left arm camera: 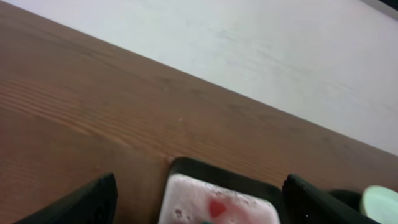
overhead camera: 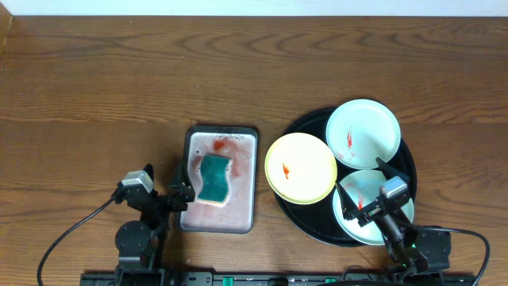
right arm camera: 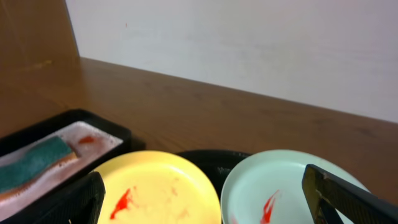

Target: Clean dirty plates on tray and stack at the side

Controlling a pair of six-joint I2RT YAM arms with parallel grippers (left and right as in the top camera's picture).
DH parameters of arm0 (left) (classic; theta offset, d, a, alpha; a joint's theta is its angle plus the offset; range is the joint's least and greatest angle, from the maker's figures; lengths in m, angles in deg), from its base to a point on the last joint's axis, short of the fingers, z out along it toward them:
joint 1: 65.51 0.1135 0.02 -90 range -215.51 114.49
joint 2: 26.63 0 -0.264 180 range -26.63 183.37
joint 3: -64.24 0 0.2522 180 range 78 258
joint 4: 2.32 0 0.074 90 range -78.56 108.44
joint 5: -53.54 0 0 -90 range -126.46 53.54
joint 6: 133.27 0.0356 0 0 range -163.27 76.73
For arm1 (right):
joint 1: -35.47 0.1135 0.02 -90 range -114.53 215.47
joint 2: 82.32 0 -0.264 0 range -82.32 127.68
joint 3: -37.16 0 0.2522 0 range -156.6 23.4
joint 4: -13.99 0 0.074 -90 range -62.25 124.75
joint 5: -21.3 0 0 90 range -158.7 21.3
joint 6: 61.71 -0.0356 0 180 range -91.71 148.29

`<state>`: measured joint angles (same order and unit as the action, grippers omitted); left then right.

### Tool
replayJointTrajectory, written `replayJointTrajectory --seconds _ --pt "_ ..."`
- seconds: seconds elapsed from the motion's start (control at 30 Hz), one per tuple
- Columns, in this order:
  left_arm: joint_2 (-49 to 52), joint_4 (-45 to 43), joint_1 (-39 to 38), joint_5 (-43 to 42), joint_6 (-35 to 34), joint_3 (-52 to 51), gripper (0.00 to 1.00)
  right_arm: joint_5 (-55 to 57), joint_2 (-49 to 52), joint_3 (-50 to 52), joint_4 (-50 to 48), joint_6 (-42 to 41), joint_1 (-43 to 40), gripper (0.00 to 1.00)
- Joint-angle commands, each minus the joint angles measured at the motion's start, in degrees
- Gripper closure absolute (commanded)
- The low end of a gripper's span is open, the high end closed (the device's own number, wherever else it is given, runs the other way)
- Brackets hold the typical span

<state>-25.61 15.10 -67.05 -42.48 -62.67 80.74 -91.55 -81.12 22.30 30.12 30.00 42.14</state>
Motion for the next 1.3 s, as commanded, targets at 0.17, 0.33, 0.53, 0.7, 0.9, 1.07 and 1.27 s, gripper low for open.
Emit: replayJointTrajectory --seconds 0.17,0.33,0.53,0.7,0.9,1.07,1.27 --pt "17.9 11.5 0.1 -2.8 1.0 24.0 0.15 -0.1 14.1 -20.2 6.8 -0.8 0.4 0.01" --pt "37.8 28.4 0.1 -9.3 1.8 43.5 0.14 -0.7 32.2 -37.9 22.7 -0.9 0.4 0.01" --pt "59.3 51.2 0.1 -10.7 1.8 63.1 0.15 -3.0 55.3 -61.5 43.9 -2.5 0.4 0.01" --pt "67.7 56.9 0.1 -13.4 1.6 65.2 0.15 -9.5 66.9 -72.7 50.6 -2.5 0.4 0.01" --pt "74.3 60.1 -0.9 -22.5 4.5 65.2 0.2 -14.8 71.1 -73.6 51.1 -4.6 0.4 0.01" --pt "77.8 62.3 -9.9 -9.6 6.1 64.6 0.2 -10.8 71.2 -73.6 55.7 -2.5 0.7 0.01" --pt "80.9 57.5 -20.0 11.8 -3.7 59.6 0.2 -1.8 71.2 -73.0 63.4 -2.5 3.3 0.01"
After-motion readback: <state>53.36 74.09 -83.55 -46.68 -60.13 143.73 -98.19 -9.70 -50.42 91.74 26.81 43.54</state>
